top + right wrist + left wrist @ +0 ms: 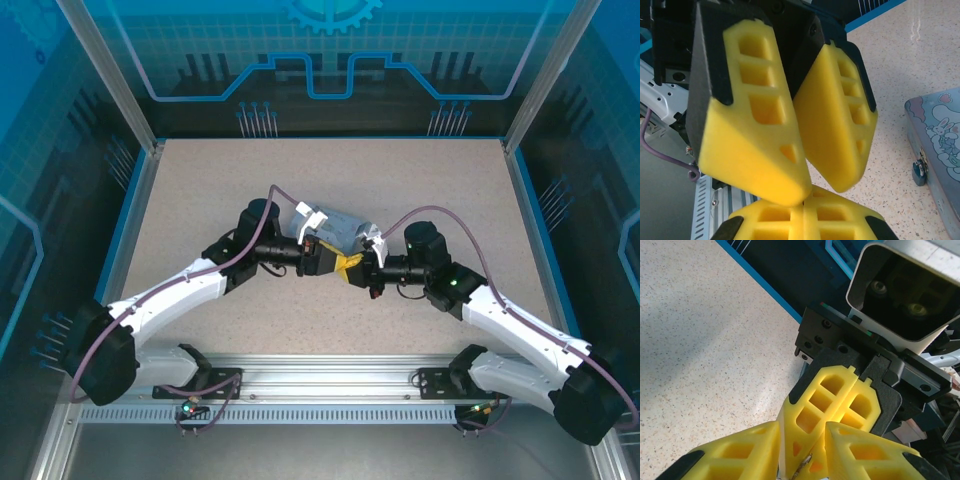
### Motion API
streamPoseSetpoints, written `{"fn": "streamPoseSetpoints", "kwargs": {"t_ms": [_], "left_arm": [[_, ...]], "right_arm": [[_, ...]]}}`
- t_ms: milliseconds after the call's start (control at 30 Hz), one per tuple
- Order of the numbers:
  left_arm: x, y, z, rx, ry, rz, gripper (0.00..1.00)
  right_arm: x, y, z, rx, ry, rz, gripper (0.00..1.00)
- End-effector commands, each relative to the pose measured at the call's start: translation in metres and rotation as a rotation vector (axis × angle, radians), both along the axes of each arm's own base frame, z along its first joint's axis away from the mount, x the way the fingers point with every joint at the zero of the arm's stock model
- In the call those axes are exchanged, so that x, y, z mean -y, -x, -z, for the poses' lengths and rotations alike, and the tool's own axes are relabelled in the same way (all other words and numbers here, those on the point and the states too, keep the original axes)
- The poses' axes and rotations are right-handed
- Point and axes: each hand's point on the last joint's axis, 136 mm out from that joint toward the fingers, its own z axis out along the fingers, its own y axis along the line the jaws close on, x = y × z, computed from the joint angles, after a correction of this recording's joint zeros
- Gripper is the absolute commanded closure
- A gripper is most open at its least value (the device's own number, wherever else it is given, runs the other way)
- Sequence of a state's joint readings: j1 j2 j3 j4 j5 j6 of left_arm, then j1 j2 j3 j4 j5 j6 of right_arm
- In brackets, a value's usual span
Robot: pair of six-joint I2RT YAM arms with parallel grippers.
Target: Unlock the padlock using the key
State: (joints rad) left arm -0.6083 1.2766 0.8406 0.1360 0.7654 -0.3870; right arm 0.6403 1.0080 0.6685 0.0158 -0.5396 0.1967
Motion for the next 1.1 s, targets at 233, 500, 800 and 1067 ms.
{"fn": "streamPoseSetpoints", "kwargs": {"t_ms": [233,500,800,1067], "left_arm": [[0.003,0.009,0.003,0.034,-0.008,0.053,0.97],[-0.002,0.008,-0.031,0.148,0.057,0.007,1.0],[-0.008,0.009,-0.074,0.261,0.108,-0.022,1.0],[-0.011,-0.003,-0.099,0.332,0.11,-0.089,1.0]], "right_arm": [[-0.004,0.0,-0.021,0.033,-0.037,-0.017,0.98],[0.011,0.002,-0.035,0.012,-0.153,-0.03,0.74],[0.03,0.006,-0.085,0.11,-0.328,-0.049,0.4],[0.03,0.006,-0.121,0.183,-0.411,-0.051,0.39]]}}
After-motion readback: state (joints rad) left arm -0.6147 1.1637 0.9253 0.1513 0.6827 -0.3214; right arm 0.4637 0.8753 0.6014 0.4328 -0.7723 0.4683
